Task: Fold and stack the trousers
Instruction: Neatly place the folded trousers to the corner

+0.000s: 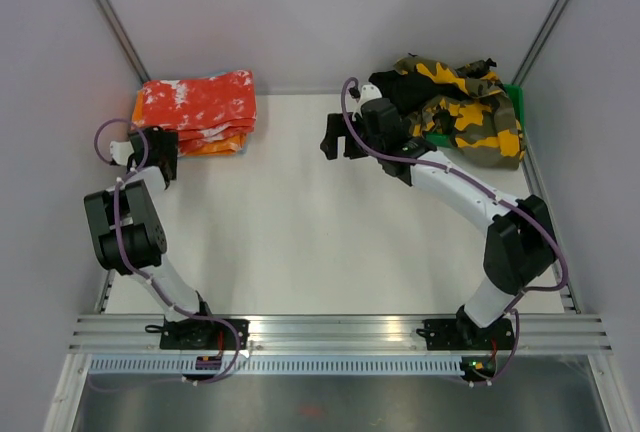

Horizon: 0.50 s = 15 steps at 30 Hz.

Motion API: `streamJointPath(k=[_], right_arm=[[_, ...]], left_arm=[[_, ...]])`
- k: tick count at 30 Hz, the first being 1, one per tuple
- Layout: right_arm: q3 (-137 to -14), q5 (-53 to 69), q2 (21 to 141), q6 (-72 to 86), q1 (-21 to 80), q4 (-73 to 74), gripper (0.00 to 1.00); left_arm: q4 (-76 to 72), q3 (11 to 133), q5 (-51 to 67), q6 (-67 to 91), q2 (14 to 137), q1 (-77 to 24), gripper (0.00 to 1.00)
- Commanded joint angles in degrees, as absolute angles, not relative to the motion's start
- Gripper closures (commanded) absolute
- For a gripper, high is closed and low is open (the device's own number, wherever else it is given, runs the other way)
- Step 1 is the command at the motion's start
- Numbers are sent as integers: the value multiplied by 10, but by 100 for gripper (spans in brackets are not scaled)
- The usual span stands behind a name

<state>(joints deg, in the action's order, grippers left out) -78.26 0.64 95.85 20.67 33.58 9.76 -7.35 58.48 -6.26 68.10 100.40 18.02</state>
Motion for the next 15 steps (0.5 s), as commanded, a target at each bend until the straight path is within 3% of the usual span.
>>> streamJointPath(k=[1, 7, 15], right_arm=[[-776, -17, 947, 196, 334, 108, 2], [-778, -13, 967, 209, 334, 106, 2], [-802, -2, 1001, 219, 333, 111, 2]], left_arm=[[-155, 621, -79, 692, 1032, 192, 10], [-299, 604, -56, 653, 1067, 214, 24], [-323, 637, -19, 643, 1129, 227, 25]])
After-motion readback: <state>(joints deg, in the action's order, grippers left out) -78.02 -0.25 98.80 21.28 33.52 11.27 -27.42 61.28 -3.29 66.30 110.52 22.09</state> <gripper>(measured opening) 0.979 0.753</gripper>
